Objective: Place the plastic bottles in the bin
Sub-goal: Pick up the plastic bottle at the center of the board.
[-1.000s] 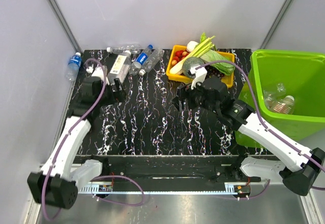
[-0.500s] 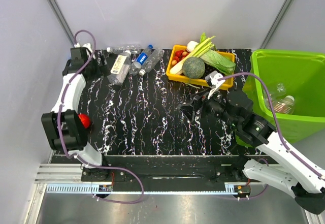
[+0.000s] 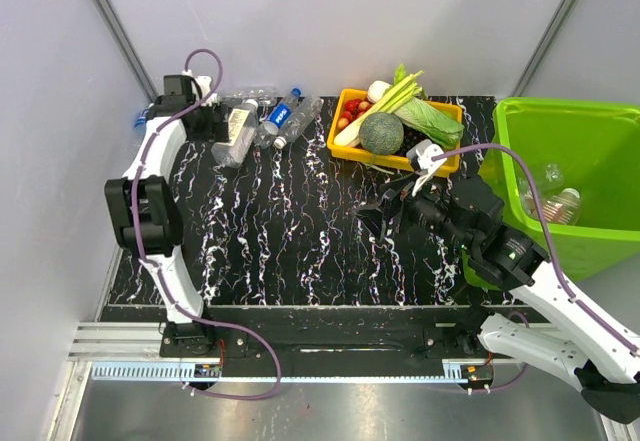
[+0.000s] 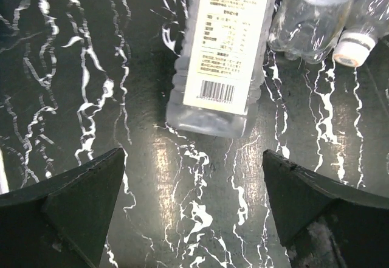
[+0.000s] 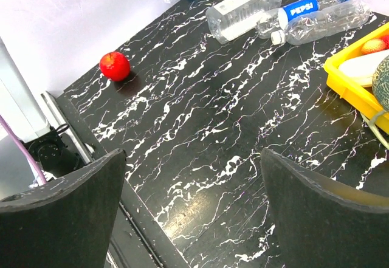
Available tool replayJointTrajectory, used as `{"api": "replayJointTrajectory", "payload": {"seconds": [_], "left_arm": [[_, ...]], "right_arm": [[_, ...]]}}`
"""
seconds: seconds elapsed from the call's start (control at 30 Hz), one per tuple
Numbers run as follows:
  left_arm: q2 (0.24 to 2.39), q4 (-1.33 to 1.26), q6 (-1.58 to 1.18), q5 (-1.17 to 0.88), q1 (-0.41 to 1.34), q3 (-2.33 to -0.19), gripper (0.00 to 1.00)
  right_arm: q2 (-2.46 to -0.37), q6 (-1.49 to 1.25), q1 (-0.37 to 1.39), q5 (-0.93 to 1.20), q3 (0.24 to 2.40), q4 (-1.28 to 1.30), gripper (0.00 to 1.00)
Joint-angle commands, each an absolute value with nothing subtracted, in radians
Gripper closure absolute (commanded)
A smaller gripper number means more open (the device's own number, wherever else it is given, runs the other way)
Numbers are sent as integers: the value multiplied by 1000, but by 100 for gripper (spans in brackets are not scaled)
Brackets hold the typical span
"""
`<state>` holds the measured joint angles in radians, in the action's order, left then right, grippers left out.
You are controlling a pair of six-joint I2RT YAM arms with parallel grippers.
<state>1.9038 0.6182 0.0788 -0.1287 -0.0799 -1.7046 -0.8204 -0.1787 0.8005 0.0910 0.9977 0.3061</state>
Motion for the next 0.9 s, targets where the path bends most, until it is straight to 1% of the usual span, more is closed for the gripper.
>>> {"api": "replayJointTrajectory", "payload": {"seconds": [0.0, 0.13, 0.3, 0.6, 0.77, 0.83, 0.87], "left_arm": [[1974, 609, 133, -95, -43, -1770, 1], [2048, 581, 150, -45, -8, -1807, 1], [2123, 577, 150, 23, -6, -1864, 1], [2171, 578, 173, 9, -6, -1885, 1], [2177, 598, 169, -52, -6, -1897, 11], [2165, 610, 163, -55, -6, -1890, 20], [2152, 615, 155, -55, -5, -1881, 23]], "right_arm": [[-847, -146, 808, 63, 996, 278, 4], [-876, -130, 808, 26, 1002, 304, 3], [-890, -141, 808, 25, 1000, 287, 2], [-910, -166, 808, 49, 994, 244, 2], [-908, -189, 808, 57, 999, 236, 3], [-900, -198, 808, 66, 1003, 241, 4], [-896, -199, 808, 71, 1005, 241, 4]]}}
